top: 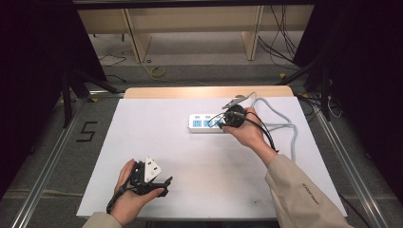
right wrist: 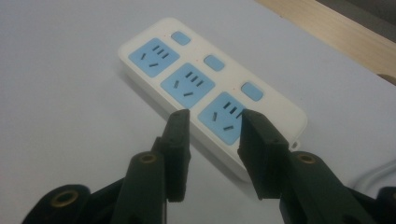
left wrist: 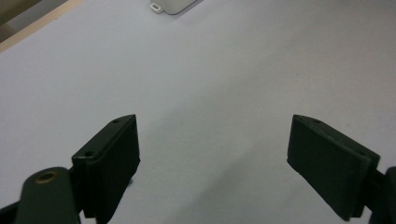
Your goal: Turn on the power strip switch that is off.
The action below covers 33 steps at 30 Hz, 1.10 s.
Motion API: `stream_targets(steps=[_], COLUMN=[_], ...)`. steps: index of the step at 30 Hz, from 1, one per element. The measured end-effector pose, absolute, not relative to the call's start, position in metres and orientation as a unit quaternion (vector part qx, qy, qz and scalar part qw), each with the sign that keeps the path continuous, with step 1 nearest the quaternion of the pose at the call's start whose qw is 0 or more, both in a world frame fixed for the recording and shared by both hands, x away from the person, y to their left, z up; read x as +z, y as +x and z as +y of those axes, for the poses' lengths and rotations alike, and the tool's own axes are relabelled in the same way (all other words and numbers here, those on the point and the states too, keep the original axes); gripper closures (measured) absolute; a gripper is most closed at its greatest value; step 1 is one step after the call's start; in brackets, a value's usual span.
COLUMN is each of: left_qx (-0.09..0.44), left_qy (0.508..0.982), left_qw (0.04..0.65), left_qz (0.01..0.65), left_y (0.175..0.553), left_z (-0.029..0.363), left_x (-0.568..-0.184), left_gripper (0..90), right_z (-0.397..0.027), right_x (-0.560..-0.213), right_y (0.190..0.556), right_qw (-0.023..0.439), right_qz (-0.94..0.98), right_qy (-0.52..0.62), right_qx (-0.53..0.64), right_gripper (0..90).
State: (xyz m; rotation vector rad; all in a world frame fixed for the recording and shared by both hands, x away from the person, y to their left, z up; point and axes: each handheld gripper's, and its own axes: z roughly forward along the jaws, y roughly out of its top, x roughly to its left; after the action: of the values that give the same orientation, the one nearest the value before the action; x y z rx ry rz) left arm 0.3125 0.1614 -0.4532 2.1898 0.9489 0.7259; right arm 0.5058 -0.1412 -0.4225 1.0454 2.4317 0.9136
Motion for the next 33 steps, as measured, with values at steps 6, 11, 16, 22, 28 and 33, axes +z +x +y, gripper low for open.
stream_targets(steps=[6, 11, 16, 22, 28, 33], left_qx=[0.276, 0.275, 0.274, 0.273, 0.273, 0.272], left_qy=[0.832, 0.833, 0.833, 0.833, 0.833, 0.833], left_qw=[0.318, 0.318, 0.317, 0.317, 0.317, 0.318], left_qz=[0.361, 0.361, 0.361, 0.361, 0.361, 0.362], left_y=[0.312, 0.312, 0.312, 0.312, 0.312, 0.312], left_z=[0.161, 0.161, 0.161, 0.161, 0.161, 0.16], left_x=[-0.453, -0.453, -0.453, -0.454, -0.454, -0.454], left_gripper=[16.5, 16.5, 16.5, 16.5, 16.5, 16.5], right_z=[-0.149, -0.154, -0.16, -0.165, -0.173, -0.179], right_x=[-0.418, -0.416, -0.415, -0.412, -0.412, -0.414], right_y=[0.496, 0.489, 0.48, 0.469, 0.458, 0.45], right_qw=[0.167, 0.165, 0.162, 0.16, 0.159, 0.161], right_qz=[0.852, 0.852, 0.849, 0.849, 0.85, 0.851], right_qy=[0.368, 0.366, 0.365, 0.36, 0.356, 0.353], right_qx=[0.333, 0.337, 0.347, 0.351, 0.354, 0.353], right_gripper=[61.2, 60.2, 59.4, 58.6, 58.0, 57.6])
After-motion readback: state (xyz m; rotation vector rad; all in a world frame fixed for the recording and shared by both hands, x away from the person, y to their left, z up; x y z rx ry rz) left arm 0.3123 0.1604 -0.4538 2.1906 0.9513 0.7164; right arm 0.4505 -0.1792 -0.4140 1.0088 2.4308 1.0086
